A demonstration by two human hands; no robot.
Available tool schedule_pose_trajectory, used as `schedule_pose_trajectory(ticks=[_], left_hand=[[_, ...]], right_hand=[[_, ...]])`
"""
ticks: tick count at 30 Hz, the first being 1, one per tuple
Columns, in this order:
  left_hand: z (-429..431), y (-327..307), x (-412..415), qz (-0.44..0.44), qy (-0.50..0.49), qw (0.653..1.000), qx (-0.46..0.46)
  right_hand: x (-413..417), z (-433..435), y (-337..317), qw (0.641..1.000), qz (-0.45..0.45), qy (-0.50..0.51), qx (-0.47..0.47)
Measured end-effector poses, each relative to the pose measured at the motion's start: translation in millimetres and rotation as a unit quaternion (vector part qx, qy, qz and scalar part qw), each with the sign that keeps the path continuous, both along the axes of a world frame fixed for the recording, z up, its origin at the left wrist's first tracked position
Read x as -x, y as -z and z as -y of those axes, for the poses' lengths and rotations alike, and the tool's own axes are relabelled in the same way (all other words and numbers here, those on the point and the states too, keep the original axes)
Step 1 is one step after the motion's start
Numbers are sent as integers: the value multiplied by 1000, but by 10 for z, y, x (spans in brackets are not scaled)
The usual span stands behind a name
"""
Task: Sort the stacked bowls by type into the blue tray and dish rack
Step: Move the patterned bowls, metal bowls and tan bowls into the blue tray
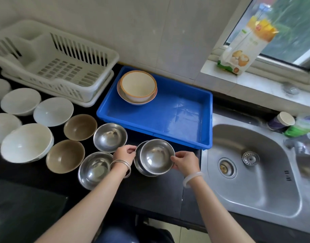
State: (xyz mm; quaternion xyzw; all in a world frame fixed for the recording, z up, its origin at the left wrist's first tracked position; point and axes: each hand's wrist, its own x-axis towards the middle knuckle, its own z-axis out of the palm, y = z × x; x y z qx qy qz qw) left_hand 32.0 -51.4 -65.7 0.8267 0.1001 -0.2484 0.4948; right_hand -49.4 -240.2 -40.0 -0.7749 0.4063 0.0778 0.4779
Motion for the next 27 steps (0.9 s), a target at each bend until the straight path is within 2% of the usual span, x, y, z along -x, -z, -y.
schedule_pose_trajectory(ticks=[3,10,15,20,27], left_hand=[[-13,17,-14,-45,-22,998,42],[-18,87,6,-88,12,994,63],[-36,115,-19,-133,-10,984,115],[-71,106,-36,-186,-20,969,163],[-57,30,-38,-192,-26,968,157]], right_hand=[[-1,-66,29,1000,-7,-1,22],[-13,-135,94,999,-9,-5,48],[57,-129,184,998,-2,26,63],[23,-161,236,995,-13,76,-65],[-13,-218,232,986,6,133,-103]])
